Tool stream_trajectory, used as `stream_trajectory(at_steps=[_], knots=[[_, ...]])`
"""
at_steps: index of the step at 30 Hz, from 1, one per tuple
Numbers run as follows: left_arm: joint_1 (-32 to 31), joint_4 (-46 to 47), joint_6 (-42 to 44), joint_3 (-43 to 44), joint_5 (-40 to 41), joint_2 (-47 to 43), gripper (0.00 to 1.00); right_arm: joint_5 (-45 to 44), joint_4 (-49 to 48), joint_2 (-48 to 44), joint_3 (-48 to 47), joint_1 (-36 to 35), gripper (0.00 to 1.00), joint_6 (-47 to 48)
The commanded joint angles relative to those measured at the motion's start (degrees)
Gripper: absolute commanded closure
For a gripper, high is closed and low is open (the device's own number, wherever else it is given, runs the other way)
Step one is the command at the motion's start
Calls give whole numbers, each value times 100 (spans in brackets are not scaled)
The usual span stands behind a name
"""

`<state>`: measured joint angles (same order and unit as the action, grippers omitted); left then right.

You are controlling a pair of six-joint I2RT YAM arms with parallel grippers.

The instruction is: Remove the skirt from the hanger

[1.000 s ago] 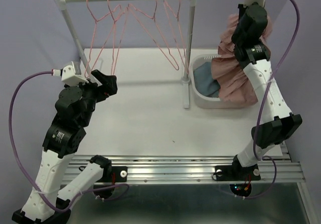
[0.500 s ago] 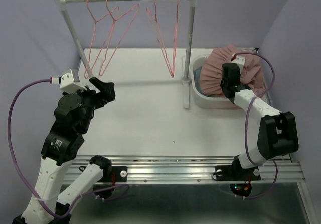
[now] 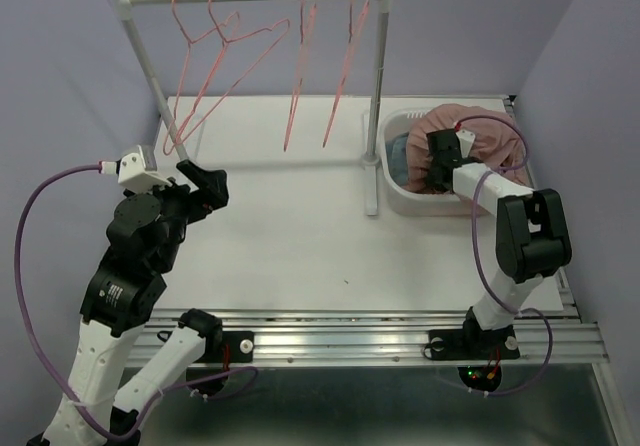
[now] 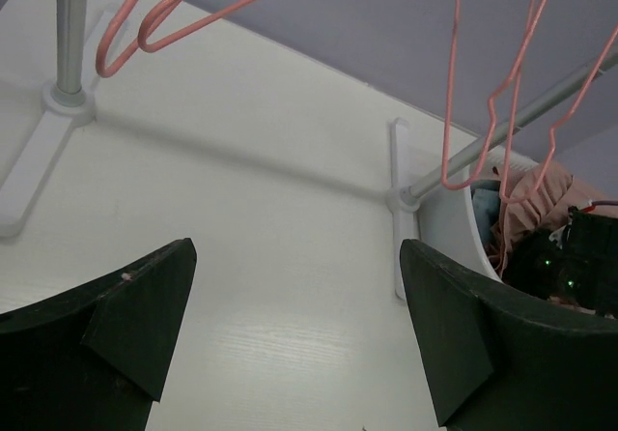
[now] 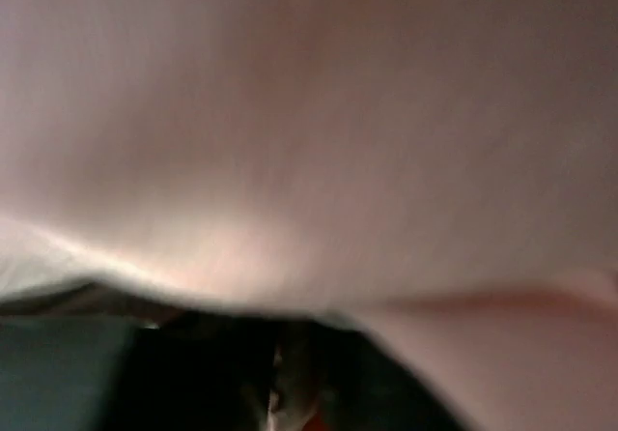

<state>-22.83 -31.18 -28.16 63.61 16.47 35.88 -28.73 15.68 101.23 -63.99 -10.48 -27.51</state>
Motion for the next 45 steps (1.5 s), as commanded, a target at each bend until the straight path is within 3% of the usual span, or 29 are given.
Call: stream_trajectory(at_steps=[1,8,17,21,24,27,29,33,36,38,40,43,45], knots=[[-20,121,-5,-51,-47,-72,1,315,620,-611,-421,46,57,157],[-29,253,21,-191,-267,-230,1,201,1454,-1929,-1116,46,1,457],[-28,-20,30,-174,-276,-283,1,-325,1903,-3372,-538,46,0,158],[-29,6,56,-288,-337,-309,1,-467,2052,-3820,-90,677,0,140],[-29,68,135,-402,-399,-275,1,94,2053,-4023,184,1416,0,412],[-29,138,197,-481,-425,-213,1,316,2053,-3796,290,1575,0,483],[-29,191,250,-534,-452,-169,1,350,2044,-3542,299,1628,2,440],[-29,191,285,-552,-399,-125,1,122,2009,-3172,194,1628,27,369],[-29,209,303,-578,-355,-160,1,140,1965,-2961,123,1690,30,360],[-29,209,294,-587,-337,-169,1,105,1939,-2820,71,1690,38,325],[-29,218,294,-596,-329,-178,1,174,1904,-2793,44,1690,51,342],[-29,218,311,-605,-294,-178,1,184,1877,-2811,-17,1690,61,369],[-29,218,303,-605,-276,-178,1,166,1886,-2819,-17,1742,74,404]])
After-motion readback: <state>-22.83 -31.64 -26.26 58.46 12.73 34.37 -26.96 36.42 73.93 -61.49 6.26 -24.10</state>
